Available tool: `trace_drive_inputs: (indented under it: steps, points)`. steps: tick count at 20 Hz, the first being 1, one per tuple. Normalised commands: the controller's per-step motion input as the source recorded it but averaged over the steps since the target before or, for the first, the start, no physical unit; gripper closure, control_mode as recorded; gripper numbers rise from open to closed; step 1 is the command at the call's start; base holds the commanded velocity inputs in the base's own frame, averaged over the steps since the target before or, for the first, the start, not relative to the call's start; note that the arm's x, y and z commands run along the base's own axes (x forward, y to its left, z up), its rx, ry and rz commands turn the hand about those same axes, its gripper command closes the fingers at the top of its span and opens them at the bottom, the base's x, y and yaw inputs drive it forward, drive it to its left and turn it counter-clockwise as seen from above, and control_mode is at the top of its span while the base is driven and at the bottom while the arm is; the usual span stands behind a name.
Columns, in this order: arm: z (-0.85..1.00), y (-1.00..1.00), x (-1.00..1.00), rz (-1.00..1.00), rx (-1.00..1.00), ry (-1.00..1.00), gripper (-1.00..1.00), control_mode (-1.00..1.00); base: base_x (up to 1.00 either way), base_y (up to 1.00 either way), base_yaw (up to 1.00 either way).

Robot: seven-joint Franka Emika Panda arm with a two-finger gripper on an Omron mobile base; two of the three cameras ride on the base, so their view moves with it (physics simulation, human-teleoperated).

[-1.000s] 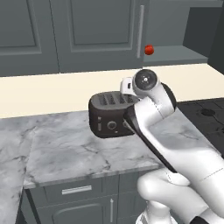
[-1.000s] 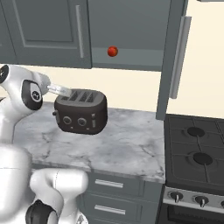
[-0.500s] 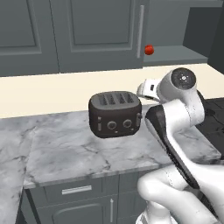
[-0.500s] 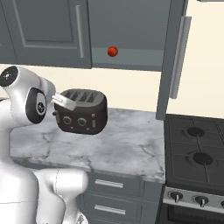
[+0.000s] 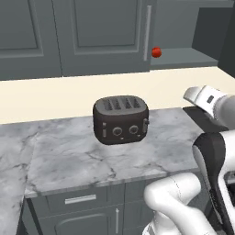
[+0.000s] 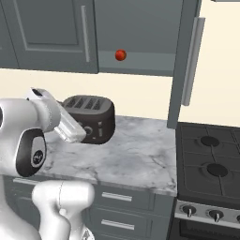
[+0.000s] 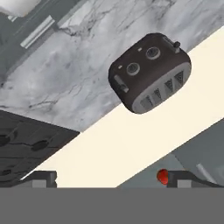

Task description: Pick the apple from the counter and place it in the cabinet. Then close the cabinet.

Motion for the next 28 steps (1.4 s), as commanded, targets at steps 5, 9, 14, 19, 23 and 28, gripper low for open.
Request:
trace_drive_inputs:
  steps: [5, 9, 14, 19, 23, 28]
  points:
    - [0.38, -0.61, -0.93, -0.31, 0.25, -0.20, -1.00, -1.00, 0.00, 0.00, 0.00]
    - [0.50, -0.77, -0.83, -0.21, 0.40, -0.03, -1.00, -1.00, 0.00, 0.00, 0.00]
    - [0.35, -0.87, -0.75, -0.11, 0.45, -0.01, -1.00, -1.00, 0.00, 0.00, 0.00]
    - [0.08, -0.84, -0.66, -0.09, 0.42, -0.04, -1.00, -1.00, 0.00, 0.00, 0.00]
    - [0.00, -0.83, -0.20, -0.14, 0.35, -0.08, -1.00, -1.00, 0.00, 0.00, 0.00]
    - [-0.20, -0.72, 0.30, -0.04, 0.33, -0.15, -1.00, -1.00, 0.00, 0.00, 0.00]
